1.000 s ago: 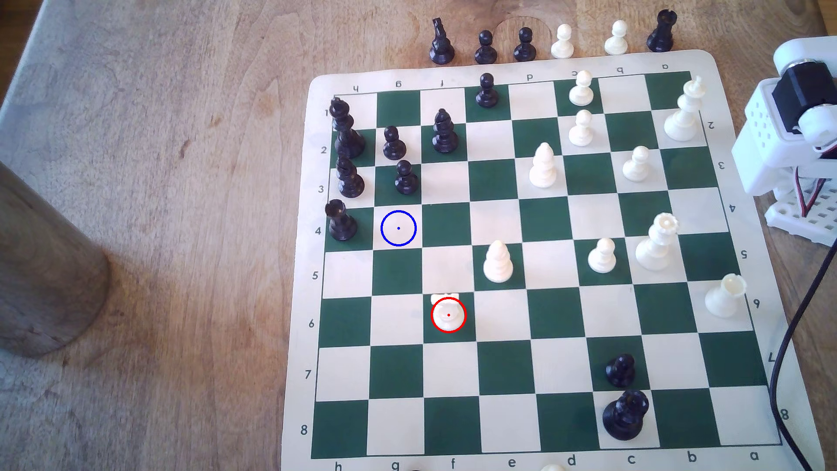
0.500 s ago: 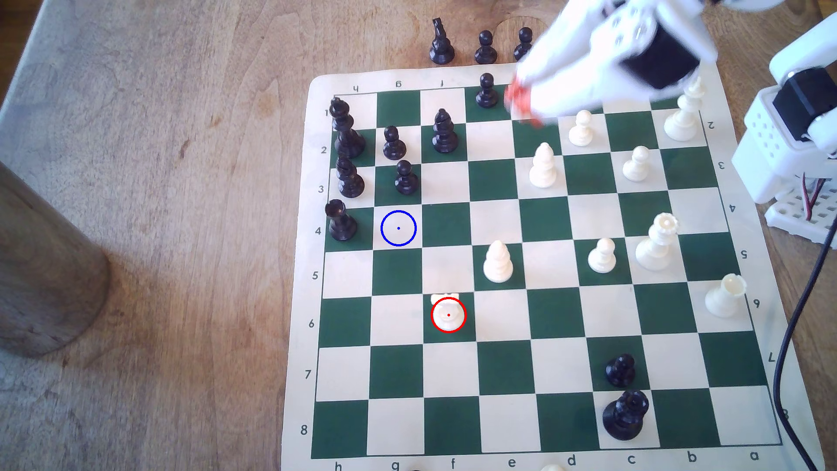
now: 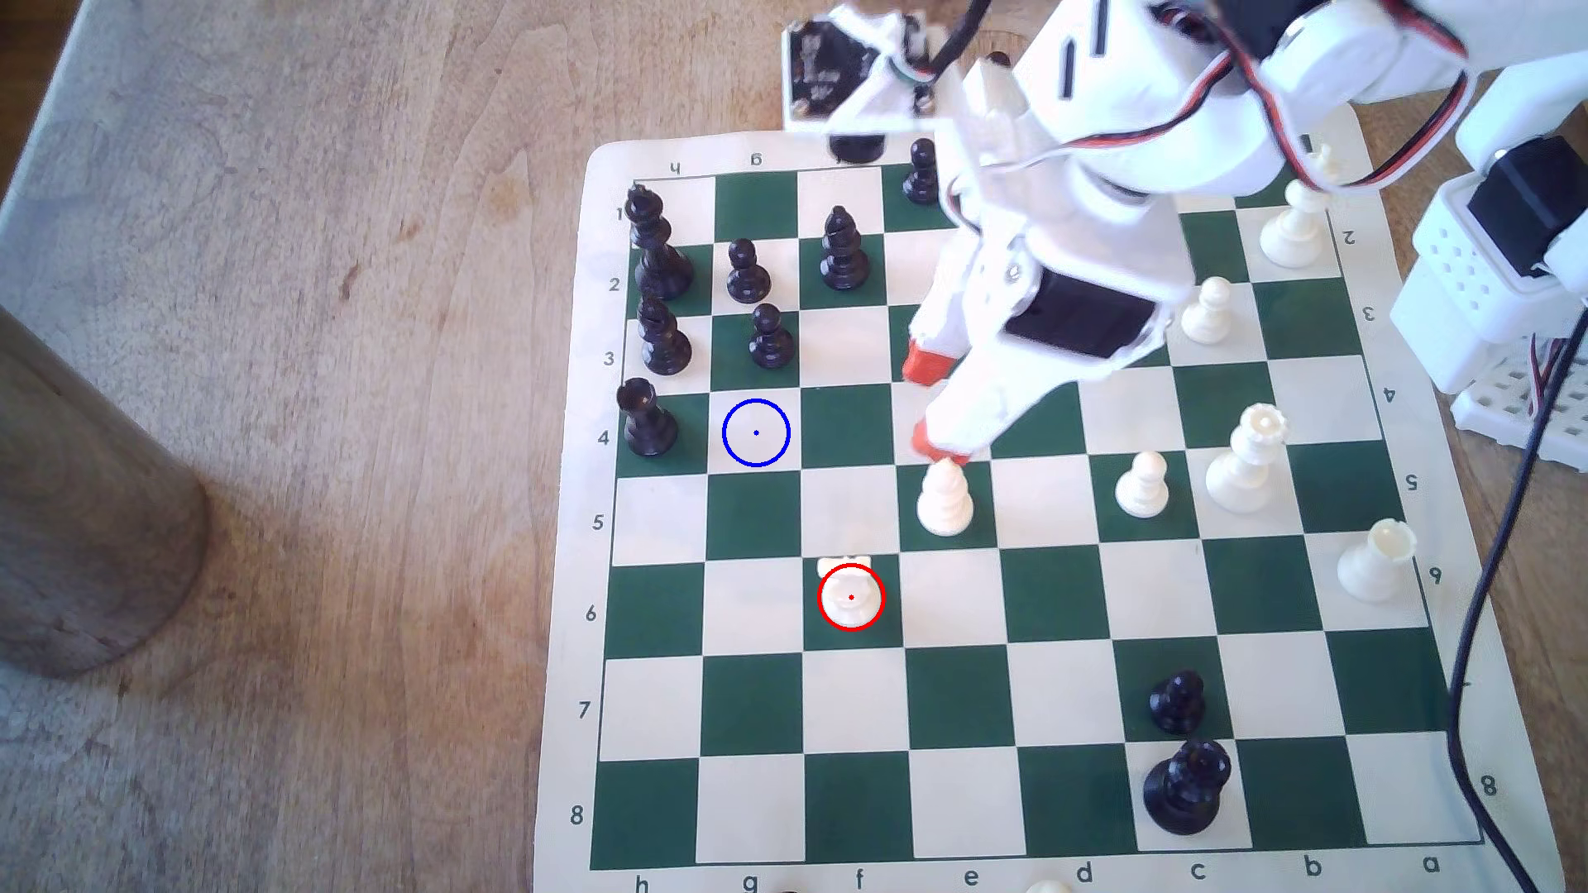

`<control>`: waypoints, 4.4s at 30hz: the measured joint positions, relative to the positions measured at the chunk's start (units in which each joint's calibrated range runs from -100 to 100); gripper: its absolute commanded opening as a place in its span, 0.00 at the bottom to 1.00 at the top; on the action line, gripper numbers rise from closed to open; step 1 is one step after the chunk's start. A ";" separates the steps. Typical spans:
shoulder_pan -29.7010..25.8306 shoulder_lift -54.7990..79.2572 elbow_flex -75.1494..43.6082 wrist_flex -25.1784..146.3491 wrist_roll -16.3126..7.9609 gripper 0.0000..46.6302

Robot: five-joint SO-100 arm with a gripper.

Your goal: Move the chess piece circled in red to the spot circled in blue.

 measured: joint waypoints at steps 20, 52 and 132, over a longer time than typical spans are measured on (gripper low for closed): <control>-1.77 20.28 -3.89 -7.25 2.20 0.31; -0.44 31.34 -6.78 -12.51 3.32 0.30; 12.32 47.59 -33.53 -4.54 1.32 0.28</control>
